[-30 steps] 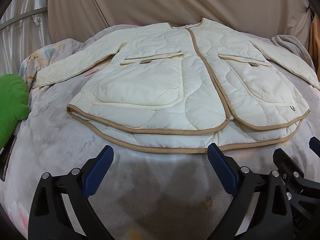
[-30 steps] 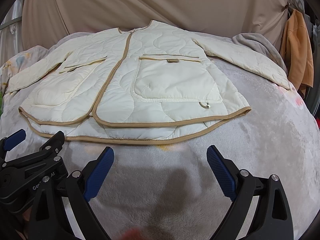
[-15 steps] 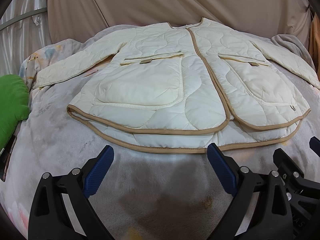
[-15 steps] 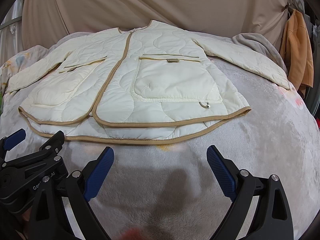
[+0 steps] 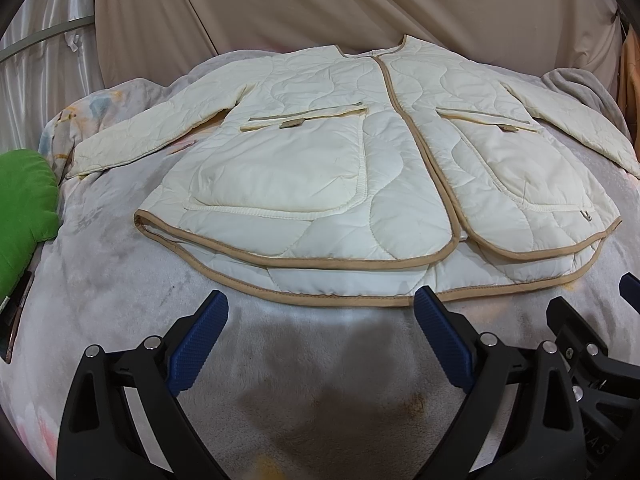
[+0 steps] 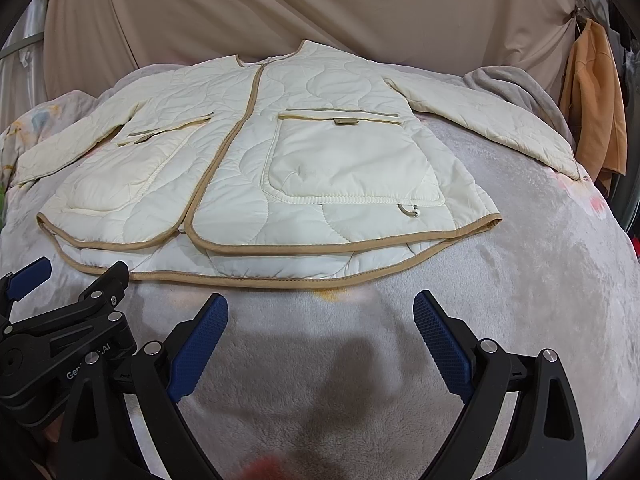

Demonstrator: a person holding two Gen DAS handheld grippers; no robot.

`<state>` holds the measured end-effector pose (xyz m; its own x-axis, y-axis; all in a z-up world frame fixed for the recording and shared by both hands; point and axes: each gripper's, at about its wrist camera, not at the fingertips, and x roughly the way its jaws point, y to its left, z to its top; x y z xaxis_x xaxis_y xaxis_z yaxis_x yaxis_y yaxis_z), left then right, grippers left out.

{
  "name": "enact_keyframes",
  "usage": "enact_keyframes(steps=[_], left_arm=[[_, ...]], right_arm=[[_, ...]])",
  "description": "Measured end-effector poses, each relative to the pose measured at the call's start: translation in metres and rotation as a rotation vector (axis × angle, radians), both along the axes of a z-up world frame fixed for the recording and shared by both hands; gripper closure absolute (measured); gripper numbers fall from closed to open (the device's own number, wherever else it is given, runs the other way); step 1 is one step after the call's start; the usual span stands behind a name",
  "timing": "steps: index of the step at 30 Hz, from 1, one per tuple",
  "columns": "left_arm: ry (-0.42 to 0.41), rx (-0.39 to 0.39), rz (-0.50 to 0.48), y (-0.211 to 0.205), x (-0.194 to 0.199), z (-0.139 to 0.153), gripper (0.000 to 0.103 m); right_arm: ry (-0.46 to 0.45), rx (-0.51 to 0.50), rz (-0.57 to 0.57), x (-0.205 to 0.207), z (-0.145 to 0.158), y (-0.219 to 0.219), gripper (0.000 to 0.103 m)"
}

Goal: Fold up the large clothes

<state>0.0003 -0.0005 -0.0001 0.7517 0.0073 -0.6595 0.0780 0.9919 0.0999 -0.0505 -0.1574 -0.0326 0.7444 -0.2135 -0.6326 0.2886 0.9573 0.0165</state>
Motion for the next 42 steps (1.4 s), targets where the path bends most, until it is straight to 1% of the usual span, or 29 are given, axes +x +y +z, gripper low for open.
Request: enact_keyframes(steps=[14,23,38,42], left_arm=[[0.002,0.001,0.000,0.0000,0.0001,0.0000,0.012],[0.005,0.002,0.000,0.0024,0.0003,-0.0073,0.012],[0.006,0.014,0.003,0.0030,0.0004,-0.0053,0.012],[0.023,-0.009,-0.009,0.0045,0.0018,-0.0059,0.012]], right_arm=[[0.001,-0.002,0.000,0.0002,-0.0004,0.0004,0.011],[0.000,-0.003,0.000,0.0000,-0.0007,0.0008,0.011],[0.004,0.002,0.002,0.0001,-0.0001,0.0010,0.011],[0.005,0.019,0.011,-0.0004,0.0003,-0.0031,0.011]])
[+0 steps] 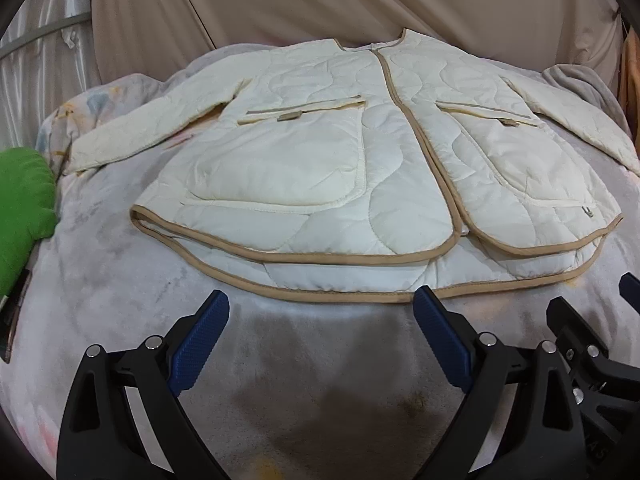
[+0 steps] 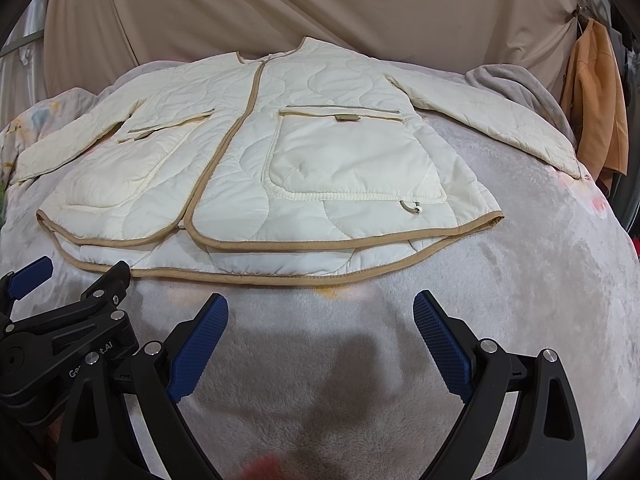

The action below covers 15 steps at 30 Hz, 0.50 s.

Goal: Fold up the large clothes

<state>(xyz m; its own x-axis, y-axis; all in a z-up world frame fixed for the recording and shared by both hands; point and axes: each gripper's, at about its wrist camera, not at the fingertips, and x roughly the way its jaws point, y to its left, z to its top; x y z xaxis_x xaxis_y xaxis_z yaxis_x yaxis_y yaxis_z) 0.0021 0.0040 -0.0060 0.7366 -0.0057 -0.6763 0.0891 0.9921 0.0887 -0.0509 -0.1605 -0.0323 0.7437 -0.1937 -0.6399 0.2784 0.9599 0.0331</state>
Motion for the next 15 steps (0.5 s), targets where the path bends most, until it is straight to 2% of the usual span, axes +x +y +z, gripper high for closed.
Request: enact_keyframes(steps=[4,7,11,15], left_arm=[[-0.022,-0.084,-0.040,0.010,0.000,0.012,0.012],[-0.096,-0.091,-0.034,0.018,0.009,0.034,0.012],[-0.120,-0.103,-0.059,0.031,0.045,0.065,0.011],[-0.091,-0.112,-0.013,0.048,0.096,0.076,0.011]], right_arm=[[-0.049,0.093,0.001,-0.005,0.011,-0.026,0.011],[-0.079,0.113,-0.067,0.001,0.034,-0.084,0.011],[-0.108,0.188,-0.191,0.025,0.052,-0.203,0.011],[-0.135,0.249,-0.371,0.052,0.048,-0.333,0.011]])
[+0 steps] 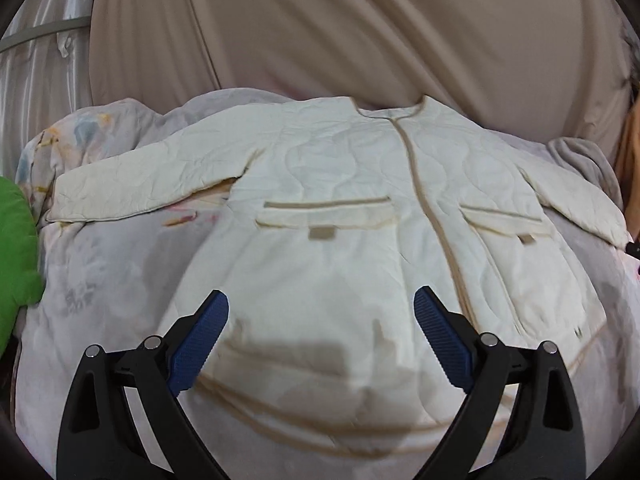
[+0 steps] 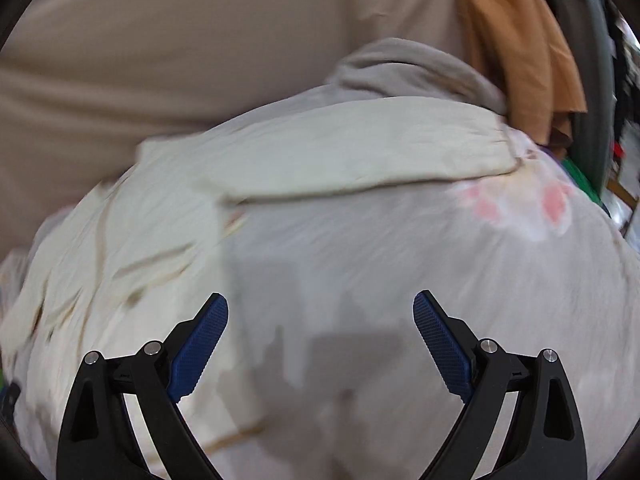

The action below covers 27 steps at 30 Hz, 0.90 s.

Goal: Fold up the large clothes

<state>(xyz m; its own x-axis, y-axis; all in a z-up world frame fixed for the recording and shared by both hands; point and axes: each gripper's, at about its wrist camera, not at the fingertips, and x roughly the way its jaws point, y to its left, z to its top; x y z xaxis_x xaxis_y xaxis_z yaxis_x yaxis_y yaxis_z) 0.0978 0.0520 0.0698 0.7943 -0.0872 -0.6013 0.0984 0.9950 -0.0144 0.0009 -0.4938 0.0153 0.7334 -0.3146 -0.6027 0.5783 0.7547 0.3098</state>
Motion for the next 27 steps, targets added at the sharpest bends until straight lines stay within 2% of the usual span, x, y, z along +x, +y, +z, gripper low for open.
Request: enact_keyframes(steps=[2,6,10,13,14,16,17,18,19,20,23,26,27], left_arm=[[-0.002,0.041,0.044,0.004,0.020,-0.001,0.011],[0.004,0.110,0.084,0.008,0.058,-0.006,0.011],[0.020,0.092,0.063,0.006,0.085,-0.009,0.011],[0.041,0.062,0.040,0.003,0.101,-0.010,0.011],[0.046,0.057,0.035,0.001,0.105,-0.010,0.011],[0.048,0.059,0.027,-0.004,0.112,-0.011,0.011],[0.050,0.067,0.025,-0.006,0.116,-0.011,0.011],[0.049,0.075,0.022,-0.009,0.119,-0.011,0.011],[0.050,0.080,0.018,-0.010,0.123,-0.010,0.011],[0.049,0.083,0.017,-0.011,0.126,-0.010,0.011],[0.038,0.078,0.027,-0.009,0.134,-0.004,0.011],[0.029,0.056,0.039,-0.007,0.142,0.003,0.011],[0.028,0.043,0.043,-0.006,0.146,0.005,0.011]], right_arm=[[0.005,0.008,-0.085,0.011,-0.007,-0.052,0.011],[0.013,0.055,-0.193,0.026,-0.023,-0.120,0.011],[0.040,0.125,-0.252,0.044,-0.041,-0.170,0.011],[0.021,0.197,-0.290,0.050,-0.053,-0.191,0.011],[0.002,0.220,-0.301,0.051,-0.055,-0.196,0.015],[-0.037,0.253,-0.314,0.059,-0.055,-0.205,0.035],[-0.042,0.261,-0.318,0.062,-0.052,-0.206,0.050],[-0.060,0.264,-0.307,0.070,-0.044,-0.206,0.073],[-0.080,0.254,-0.294,0.078,-0.033,-0.203,0.083],[-0.098,0.229,-0.277,0.085,-0.020,-0.197,0.089],[-0.179,0.071,-0.142,0.122,0.047,-0.148,0.091],[-0.282,-0.015,0.102,0.168,0.109,-0.063,0.092],[-0.303,-0.046,0.202,0.188,0.125,-0.023,0.092]])
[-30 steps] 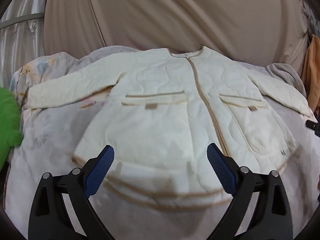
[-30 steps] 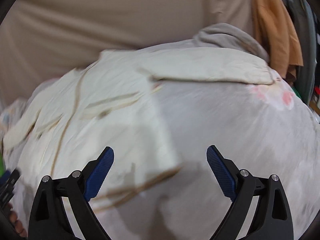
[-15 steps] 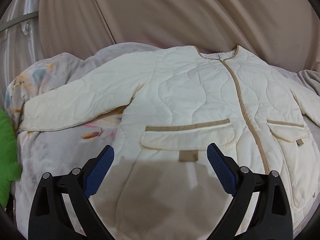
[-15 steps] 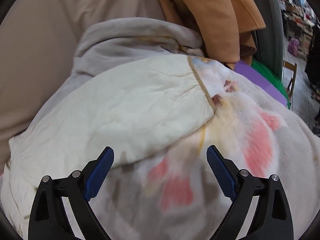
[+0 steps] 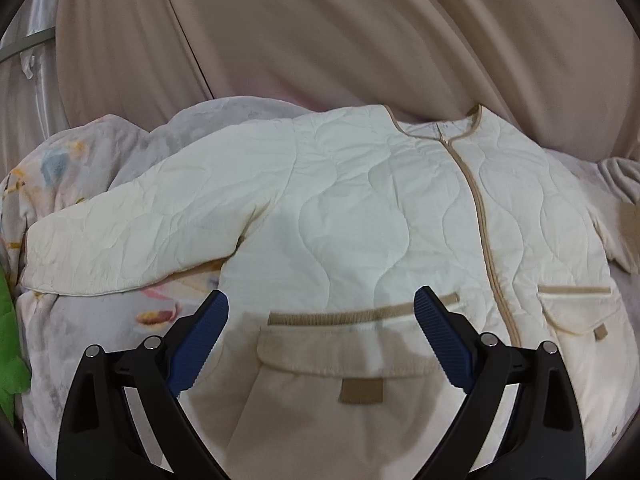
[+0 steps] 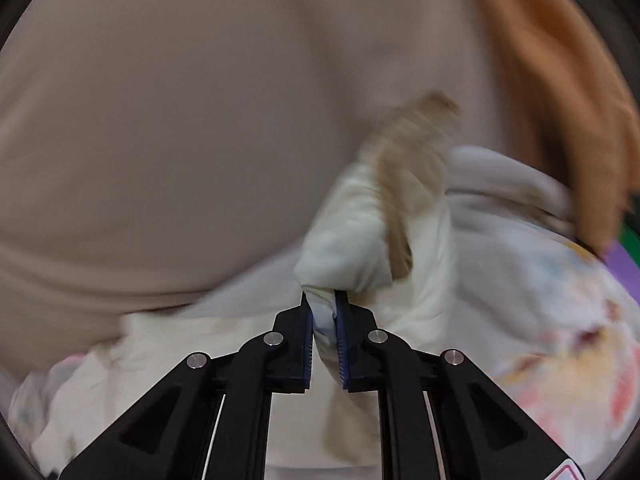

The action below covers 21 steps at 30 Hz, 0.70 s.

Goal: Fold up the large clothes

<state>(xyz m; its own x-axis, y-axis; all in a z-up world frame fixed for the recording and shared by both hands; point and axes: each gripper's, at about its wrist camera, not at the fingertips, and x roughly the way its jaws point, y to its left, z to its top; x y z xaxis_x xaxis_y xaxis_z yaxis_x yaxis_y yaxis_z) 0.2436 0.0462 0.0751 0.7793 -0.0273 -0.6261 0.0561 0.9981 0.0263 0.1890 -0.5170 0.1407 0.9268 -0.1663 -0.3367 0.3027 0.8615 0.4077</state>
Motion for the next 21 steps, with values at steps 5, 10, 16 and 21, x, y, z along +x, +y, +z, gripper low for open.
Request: enact_keyframes(steps=[5,10,16,21], left_arm=[[0.013,-0.070,-0.011,0.007,0.016,0.012,0.011],[0.008,-0.152,-0.005,0.017,0.032,0.023,0.011],[0.087,-0.257,-0.042,0.022,0.063,0.011,0.010],[0.206,-0.290,-0.120,-0.006,0.101,-0.015,0.010]], right_arm=[[0.024,-0.112,0.389,0.087,0.008,0.177,0.092],[0.218,-0.234,0.595,0.162,-0.063,0.321,0.083],[0.284,-0.253,0.672,0.139,-0.099,0.351,0.056],[0.215,-0.197,0.574,0.073,-0.090,0.272,0.036]])
